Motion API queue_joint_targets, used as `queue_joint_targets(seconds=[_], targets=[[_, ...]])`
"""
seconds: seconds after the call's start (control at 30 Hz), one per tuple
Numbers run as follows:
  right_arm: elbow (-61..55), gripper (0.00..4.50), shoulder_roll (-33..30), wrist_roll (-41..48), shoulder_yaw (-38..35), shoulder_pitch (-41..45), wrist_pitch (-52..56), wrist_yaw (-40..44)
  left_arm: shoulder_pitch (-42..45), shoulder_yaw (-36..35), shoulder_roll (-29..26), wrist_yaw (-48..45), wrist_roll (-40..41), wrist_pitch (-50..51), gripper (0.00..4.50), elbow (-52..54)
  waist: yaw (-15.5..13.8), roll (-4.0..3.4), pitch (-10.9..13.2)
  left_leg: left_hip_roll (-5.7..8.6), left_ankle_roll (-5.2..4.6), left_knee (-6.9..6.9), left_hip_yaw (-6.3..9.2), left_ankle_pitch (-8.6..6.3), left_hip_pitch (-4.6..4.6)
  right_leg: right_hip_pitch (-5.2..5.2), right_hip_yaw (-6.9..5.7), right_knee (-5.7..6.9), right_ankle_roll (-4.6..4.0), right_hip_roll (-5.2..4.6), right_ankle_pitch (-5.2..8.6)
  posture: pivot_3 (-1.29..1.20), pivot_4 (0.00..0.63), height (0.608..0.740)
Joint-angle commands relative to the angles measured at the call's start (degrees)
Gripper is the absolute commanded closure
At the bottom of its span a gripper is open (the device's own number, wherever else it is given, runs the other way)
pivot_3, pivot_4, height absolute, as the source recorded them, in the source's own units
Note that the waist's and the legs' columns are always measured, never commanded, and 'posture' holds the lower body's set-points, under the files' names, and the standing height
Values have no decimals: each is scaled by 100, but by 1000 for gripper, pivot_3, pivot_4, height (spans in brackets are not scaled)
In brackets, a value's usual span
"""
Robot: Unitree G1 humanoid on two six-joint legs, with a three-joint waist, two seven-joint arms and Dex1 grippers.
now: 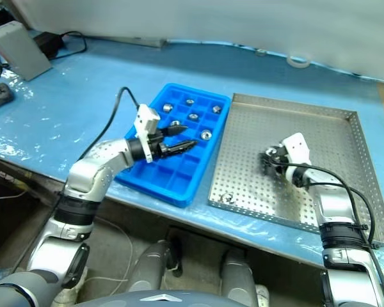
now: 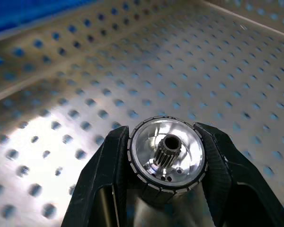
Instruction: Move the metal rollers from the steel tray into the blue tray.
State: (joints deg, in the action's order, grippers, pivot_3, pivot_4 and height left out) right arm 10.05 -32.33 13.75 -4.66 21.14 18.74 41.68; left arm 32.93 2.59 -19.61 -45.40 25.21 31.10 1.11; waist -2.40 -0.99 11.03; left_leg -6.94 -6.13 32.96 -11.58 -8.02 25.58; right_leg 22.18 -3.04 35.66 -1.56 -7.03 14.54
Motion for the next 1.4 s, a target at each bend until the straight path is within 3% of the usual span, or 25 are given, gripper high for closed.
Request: queue_joint_targets(seconds=[0.03,0.17,0.37,0.67,0.9,1.03,1.07,1.27,1.4], targets=[[-1042,2805,265,454,420,490,408,409,-3,-546,-302,122,153,-68,920,344,35,0,0,-3,2,0,0,1,4,5,0,2,0,3,0,-25,150,740],[-1202,2805,797,412,1138,959,417,742,-245,-886,-438,376,189,-45,920,454,-8,-1,0,-28,12,-4,1,7,3,6,-3,1,0,24,0,14,150,740],[-247,2805,1450,99,1658,1604,-48,914,-850,-1246,-550,679,335,140,920,831,-181,4,0,-35,23,-9,1,12,26,26,-5,1,-2,32,0,104,150,740],[1818,2805,1791,-537,1610,2416,-1342,742,-1344,-1456,-609,1072,484,255,920,1320,-336,6,0,-35,48,-24,1,26,24,35,-6,10,-2,32,-1,179,150,740],[1918,2805,1946,-552,1639,2464,-1481,1017,-1358,-1338,-557,1147,550,283,920,1390,-315,7,0,-44,48,-28,1,28,40,53,-6,8,-2,43,-1,165,150,740],[1977,1466,2009,-964,1647,2476,-1648,416,-1213,-1270,-549,1174,506,266,920,1286,-316,8,0,-61,56,-26,2,33,40,54,-6,10,-2,59,-1,143,150,740],[1938,1162,1981,-969,1604,2491,-1577,385,-1184,-1238,-545,1154,540,284,920,1343,-319,8,0,-64,60,-26,2,35,38,54,-6,12,-2,61,-1,143,150,740],[977,1162,1249,-667,1035,2126,-1206,409,-1002,-841,-429,882,560,231,920,1143,-348,8,0,-70,71,-26,2,42,35,52,-6,13,-5,68,-3,60,150,740],[-710,1162,123,97,611,1247,-103,1286,-651,-469,-277,557,502,150,920,796,-346,12,-2,-68,63,-23,1,37,28,33,-5,1,-4,68,-4,-38,150,740]])
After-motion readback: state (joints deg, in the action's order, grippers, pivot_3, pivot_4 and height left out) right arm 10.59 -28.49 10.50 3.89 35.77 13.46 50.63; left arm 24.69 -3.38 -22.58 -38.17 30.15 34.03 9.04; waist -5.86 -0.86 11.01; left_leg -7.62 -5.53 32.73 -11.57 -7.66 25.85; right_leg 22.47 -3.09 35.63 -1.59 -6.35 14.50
